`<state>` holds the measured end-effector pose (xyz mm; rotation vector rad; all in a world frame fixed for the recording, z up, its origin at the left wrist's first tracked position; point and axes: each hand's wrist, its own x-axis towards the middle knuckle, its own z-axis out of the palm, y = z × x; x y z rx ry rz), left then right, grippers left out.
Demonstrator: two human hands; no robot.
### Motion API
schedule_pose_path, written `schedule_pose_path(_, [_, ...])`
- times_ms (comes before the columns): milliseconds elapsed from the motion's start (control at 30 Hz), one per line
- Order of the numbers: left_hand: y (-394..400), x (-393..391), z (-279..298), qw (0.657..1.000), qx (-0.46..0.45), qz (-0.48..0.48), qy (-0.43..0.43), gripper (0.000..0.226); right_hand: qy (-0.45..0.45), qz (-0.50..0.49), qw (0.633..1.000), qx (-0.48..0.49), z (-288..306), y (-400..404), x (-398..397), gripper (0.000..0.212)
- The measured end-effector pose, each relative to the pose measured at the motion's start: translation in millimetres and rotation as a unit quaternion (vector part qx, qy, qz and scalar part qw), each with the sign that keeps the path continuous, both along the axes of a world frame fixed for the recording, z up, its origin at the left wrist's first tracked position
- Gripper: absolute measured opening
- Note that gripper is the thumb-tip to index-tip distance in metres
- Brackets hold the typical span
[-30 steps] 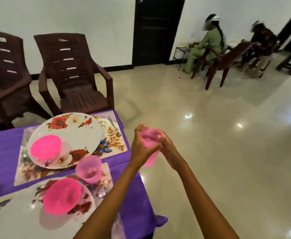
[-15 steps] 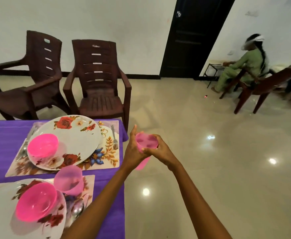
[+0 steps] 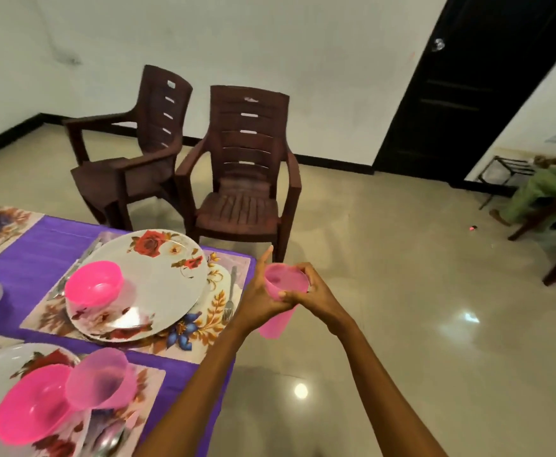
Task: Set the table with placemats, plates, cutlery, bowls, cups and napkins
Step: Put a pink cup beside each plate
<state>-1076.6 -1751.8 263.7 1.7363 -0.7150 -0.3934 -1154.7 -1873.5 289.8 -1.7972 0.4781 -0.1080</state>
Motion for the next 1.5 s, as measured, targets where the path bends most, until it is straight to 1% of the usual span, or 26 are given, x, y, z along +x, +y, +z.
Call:
schedule_pose_path(133, [-48.0,3.8,0.9,0.999,0.021,0.028,0.033,0.117,-0.008,0.052,0.999,0.013,-5.7,-60.8,15.0,0.067])
schedule_pose_path(200, [-68.1,9.1,7.2,0.998,0.023,0.013,0.054,0.111,-0.013,0.066,0.997,0.023,-0.9,-88.8,21.0,0.068])
schedule_pose_path(233, [-83.7,7.1,8.7,0.998,0.022,0.018,0.059,0.109,-0.011,0.092,0.995,0.024,0.5,-109.1,21.4,0.067])
schedule_pose_path(400, [-120.3,15.8,12.6,0.998,-0.016,0.019,0.062,0.110,-0.004,0.174,0.984,-0.032,14.1,-159.2,40.6,0.078])
schedule_pose_path(467, [-137.5,30.1,19.9,0.997,-0.025,0.038,0.066,0.110,-0.009,0.191,0.981,-0.036,19.8,-177.4,64.3,0.072])
schedule_pose_path(533, [-146.2,47.2,21.7,0.994,-0.037,0.074,0.066,0.110,-0.009,0.193,0.981,-0.019,23.2,-180.1,88.1,0.064])
schedule_pose_path(700, [-152.6,102.8,20.7,0.982,-0.066,0.170,0.050,0.118,-0.053,0.181,0.982,0.015,11.9,-175.3,156.3,0.060])
schedule_pose_path(733, [-158.6,116.9,18.8,0.978,-0.062,0.192,0.045,0.117,-0.059,0.182,0.981,0.022,9.6,-173.2,170.6,0.060])
schedule_pose_path(800, [-161.5,150.3,5.1,0.970,-0.044,0.235,0.029,0.105,-0.062,0.192,0.979,0.018,4.8,-169.9,205.7,0.061])
schedule_pose_path(867, [-155.1,184.9,-9.9,0.959,-0.039,0.281,0.020,0.096,-0.070,0.216,0.974,0.015,3.0,-167.2,243.2,0.051])
schedule_pose_path(900, [-158.1,201.3,-11.0,0.957,-0.034,0.286,0.024,0.095,-0.073,0.236,0.969,0.012,0.5,-166.9,263.0,0.047])
schedule_pose_path(933, [-162.7,216.5,-4.4,0.955,-0.035,0.293,0.026,0.094,-0.076,0.253,0.964,0.020,-2.2,-166.5,284.4,0.048])
schedule_pose_path(967, [-183.0,229.9,11.0,0.938,-0.069,0.340,0.027,0.088,-0.061,0.259,0.963,0.029,-5.4,-166.7,304.5,0.053])
schedule_pose_path(1000, [-199.2,238.8,23.0,0.900,-0.141,0.411,-0.003,0.075,-0.037,0.248,0.967,0.044,-6.1,-166.6,319.8,0.058])
schedule_pose_path(1033, [-205.8,249.1,24.4,0.858,-0.183,0.478,-0.034,0.064,-0.019,0.239,0.970,0.045,-4.1,-167.1,339.1,0.060])
schedule_pose_path(1067, [-205.3,261.8,20.2,0.831,-0.216,0.512,-0.036,0.063,-0.030,0.238,0.970,0.038,-4.1,-167.3,358.1,0.060])
schedule_pose_path(1100, [-195.3,278.3,20.6,0.863,-0.197,0.463,-0.043,0.073,-0.044,0.241,0.969,0.021,-4.2,-166.7,379.6,0.059])
schedule_pose_path(1133, [-186.5,302.0,21.6,0.908,-0.133,0.395,-0.032,0.090,-0.050,0.245,0.968,0.009,-3.3,-165.4,397.5,0.058])
schedule_pose_path(1167, [-179.0,324.9,20.8,0.917,-0.040,0.397,-0.002,0.105,-0.045,0.245,0.969,0.009,-0.1,-162.9,412.3,0.057])
schedule_pose_path(1200, [-158.6,340.3,14.6,0.928,0.007,0.373,0.012,0.114,-0.046,0.249,0.967,0.016,3.3,-158.3,428.1,0.056])
schedule_pose_path(1233, [-148.5,350.6,12.7,0.928,0.006,0.370,0.033,0.116,-0.049,0.251,0.966,0.022,7.9,-153.3,440.8,0.057])
schedule_pose_path(1267, [-140.8,362.3,8.9,0.918,-0.011,0.393,0.040,0.113,-0.051,0.261,0.964,0.016,10.5,-148.3,455.4,0.059])
schedule_pose_path(1367, [-133.4,394.7,19.0,0.901,-0.047,0.426,0.061,0.106,-0.031,0.308,0.951,0.010,11.1,-129.0,501.2,0.077])
schedule_pose_path(1400, [-125.2,403.6,15.1,0.897,-0.058,0.433,0.071,0.105,-0.029,0.322,0.946,0.009,10.1,-121.7,515.7,0.079])
schedule_pose_path(1433, [-113.9,412.3,11.1,0.892,-0.063,0.440,0.083,0.106,-0.028,0.336,0.941,0.009,6.5,-113.8,531.1,0.076])
schedule_pose_path(1500, [-97.4,427.9,2.3,0.883,-0.065,0.457,0.089,0.102,-0.028,0.354,0.935,0.007,3.8,-97.7,552.0,0.062])
